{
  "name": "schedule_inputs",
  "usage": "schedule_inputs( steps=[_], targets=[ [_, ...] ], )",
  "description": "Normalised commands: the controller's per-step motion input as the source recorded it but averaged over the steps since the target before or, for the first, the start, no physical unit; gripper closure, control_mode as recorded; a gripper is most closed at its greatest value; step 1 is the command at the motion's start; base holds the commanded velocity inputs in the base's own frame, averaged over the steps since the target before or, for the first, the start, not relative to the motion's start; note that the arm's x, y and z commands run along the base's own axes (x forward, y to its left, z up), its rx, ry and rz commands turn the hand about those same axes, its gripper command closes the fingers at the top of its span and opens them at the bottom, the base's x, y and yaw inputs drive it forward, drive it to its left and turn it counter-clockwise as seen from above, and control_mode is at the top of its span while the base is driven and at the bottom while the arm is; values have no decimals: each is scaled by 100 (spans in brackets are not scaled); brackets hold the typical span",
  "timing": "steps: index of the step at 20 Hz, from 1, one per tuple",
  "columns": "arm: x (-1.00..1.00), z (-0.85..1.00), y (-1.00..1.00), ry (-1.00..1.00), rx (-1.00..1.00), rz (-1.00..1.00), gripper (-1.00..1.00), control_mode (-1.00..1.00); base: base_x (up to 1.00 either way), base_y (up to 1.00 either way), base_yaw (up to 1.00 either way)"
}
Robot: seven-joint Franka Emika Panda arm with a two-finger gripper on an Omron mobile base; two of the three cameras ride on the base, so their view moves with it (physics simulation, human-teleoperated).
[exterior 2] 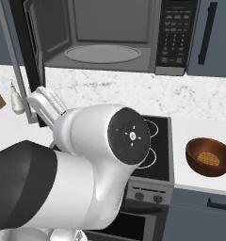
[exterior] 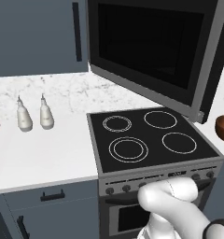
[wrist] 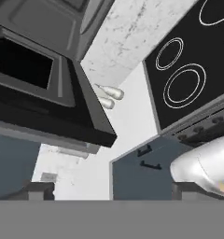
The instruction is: Open the microwave, place the bowl with waffle inside the microwave, then close the microwave door and turn it on.
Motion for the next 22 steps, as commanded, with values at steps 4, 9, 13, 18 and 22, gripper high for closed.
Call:
schedule_inputs(
  steps=[4, 9, 13, 18, 22],
  targets=[
    [91, -24, -2, -12, 44, 0, -100, -100, 0, 0, 0],
    [69, -4, -4, -2, 27, 0, -100, -100, 0, 0, 0],
    [60, 0, 0, 3, 12, 7, -100, -100, 0, 0, 0],
    [35, 5, 0, 13, 14, 22, -100, -100, 0, 0, 0],
    [20, 16, 15, 10, 15, 24, -100, -100, 0, 0, 0]
  ],
)
